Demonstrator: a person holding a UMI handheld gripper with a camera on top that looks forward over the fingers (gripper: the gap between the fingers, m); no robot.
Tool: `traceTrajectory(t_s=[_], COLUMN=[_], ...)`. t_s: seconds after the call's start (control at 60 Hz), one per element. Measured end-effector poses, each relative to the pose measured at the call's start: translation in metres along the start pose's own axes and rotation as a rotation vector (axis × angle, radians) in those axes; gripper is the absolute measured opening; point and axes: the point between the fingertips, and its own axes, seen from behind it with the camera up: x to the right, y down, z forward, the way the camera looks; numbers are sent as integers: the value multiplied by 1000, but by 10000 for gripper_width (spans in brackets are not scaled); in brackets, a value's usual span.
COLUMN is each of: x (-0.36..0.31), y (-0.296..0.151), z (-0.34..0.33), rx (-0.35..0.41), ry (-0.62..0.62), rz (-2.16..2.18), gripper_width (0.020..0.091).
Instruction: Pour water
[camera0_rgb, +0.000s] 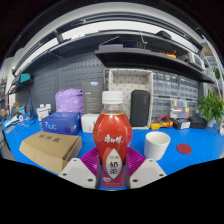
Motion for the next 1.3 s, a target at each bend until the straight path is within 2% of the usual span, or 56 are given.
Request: traceTrajectory(t_s=[0.033, 0.05, 0.067, 0.267, 0.467, 0.65, 0.783, 0.967, 1.3], x=[2, 3, 3, 3, 23, 24, 20, 21, 33], y=[-1, -1, -1, -2, -10, -40, -68, -84, -80], z=[-1, -2, -2, -3, 17, 40, 55, 76, 92], rx=[12, 16, 22, 50, -48, -122, -107, -72, -48], ry=[0, 1, 0, -9, -11, -53, -101, -135, -162], rz=[2, 2, 6, 26, 276, 714, 1063, 1453, 1976], gripper_width=[317, 343, 288, 284, 286, 288, 289, 286, 288])
